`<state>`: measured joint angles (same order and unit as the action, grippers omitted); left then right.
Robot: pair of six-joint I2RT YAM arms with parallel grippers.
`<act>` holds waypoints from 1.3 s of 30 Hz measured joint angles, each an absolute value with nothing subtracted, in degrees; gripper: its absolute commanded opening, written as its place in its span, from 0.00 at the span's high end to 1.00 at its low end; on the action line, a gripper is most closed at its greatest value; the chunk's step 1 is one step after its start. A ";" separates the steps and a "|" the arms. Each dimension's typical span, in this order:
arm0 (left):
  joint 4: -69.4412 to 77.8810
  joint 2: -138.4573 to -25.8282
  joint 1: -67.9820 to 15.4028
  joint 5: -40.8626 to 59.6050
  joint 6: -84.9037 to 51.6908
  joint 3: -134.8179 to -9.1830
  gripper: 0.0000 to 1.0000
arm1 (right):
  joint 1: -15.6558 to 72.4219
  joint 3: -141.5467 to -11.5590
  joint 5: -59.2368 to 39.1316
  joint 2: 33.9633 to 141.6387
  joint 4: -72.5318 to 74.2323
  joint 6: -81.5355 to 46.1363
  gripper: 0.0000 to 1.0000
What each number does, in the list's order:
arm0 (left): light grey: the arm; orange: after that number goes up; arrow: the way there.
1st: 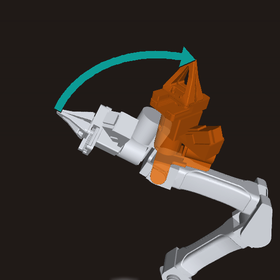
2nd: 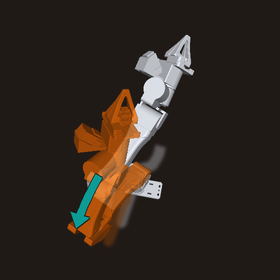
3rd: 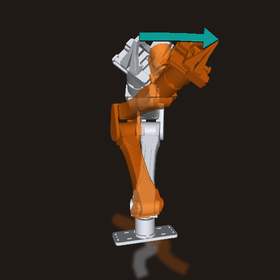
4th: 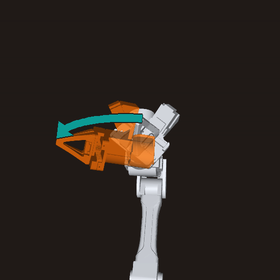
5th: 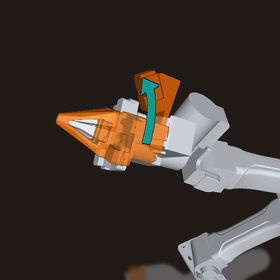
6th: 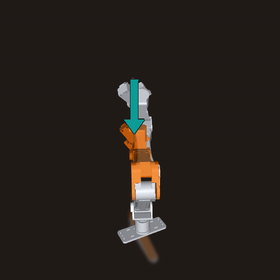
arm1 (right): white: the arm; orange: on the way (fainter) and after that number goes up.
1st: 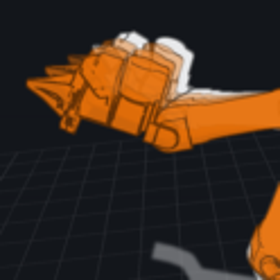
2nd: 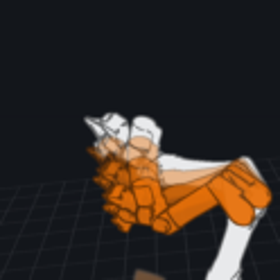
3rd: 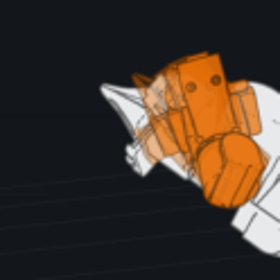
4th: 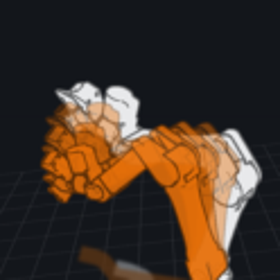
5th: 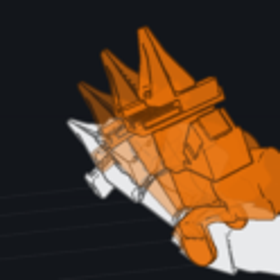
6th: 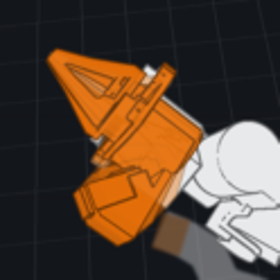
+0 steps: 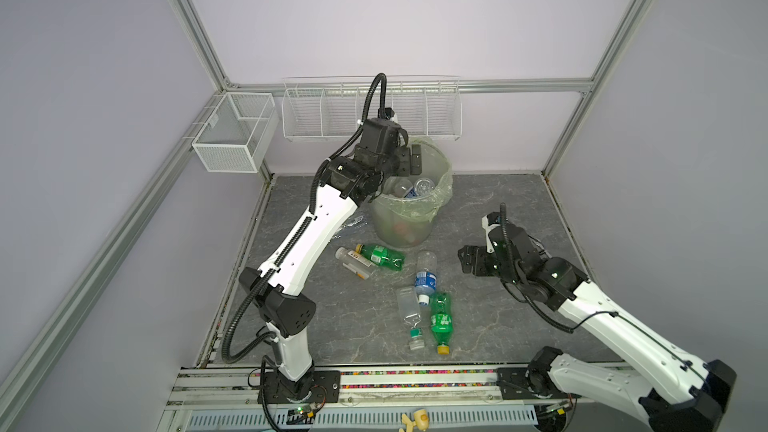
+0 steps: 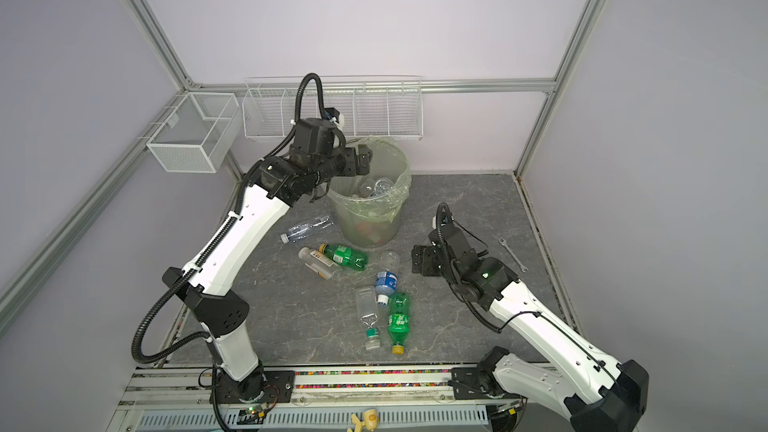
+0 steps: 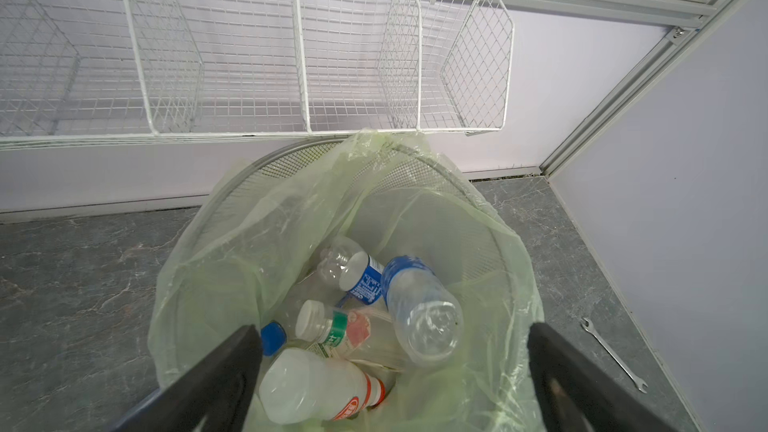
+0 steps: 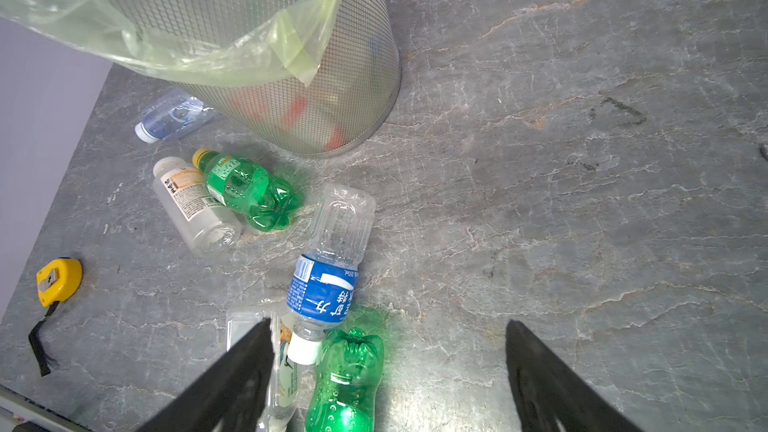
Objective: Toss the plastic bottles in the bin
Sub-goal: 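Open the left gripper to drop the bottle into the bin, then draw the left gripper back while the right gripper reaches toward the green soda bottle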
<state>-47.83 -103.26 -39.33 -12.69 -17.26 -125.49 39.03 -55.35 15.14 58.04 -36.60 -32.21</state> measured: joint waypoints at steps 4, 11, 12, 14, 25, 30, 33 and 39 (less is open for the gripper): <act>-47.18 -97.56 -39.33 -13.08 -16.71 -121.73 0.01 | 39.03 -54.92 15.40 56.80 -37.69 -32.18 0.12; -42.85 -83.44 -38.26 -13.02 -17.91 -105.38 0.01 | 38.98 -54.61 15.59 57.36 -39.72 -32.18 0.12; -41.93 -81.80 -37.89 -12.82 -18.44 -102.32 0.01 | 38.98 -54.61 15.59 57.60 -39.86 -32.18 0.12; -40.58 -79.20 -37.10 -12.32 -19.59 -96.38 0.01 | 38.98 -54.61 15.62 58.08 -40.18 -32.18 0.11; -38.17 -73.38 -32.99 -10.39 -25.43 -77.30 0.01 | 38.98 -53.10 14.02 60.27 -40.36 -34.15 0.12; -36.56 -70.22 -32.99 -10.37 -26.94 -72.40 0.01 | 38.98 -51.22 12.25 60.29 -39.68 -35.90 0.12; -35.77 -68.93 -32.99 -10.41 -27.59 -70.04 0.01 | 39.00 -49.54 11.46 60.58 -39.13 -36.71 0.12; -34.15 -67.53 -32.99 -10.20 -29.19 -65.63 0.01 | 39.99 -48.23 10.59 61.80 -38.37 -38.44 0.12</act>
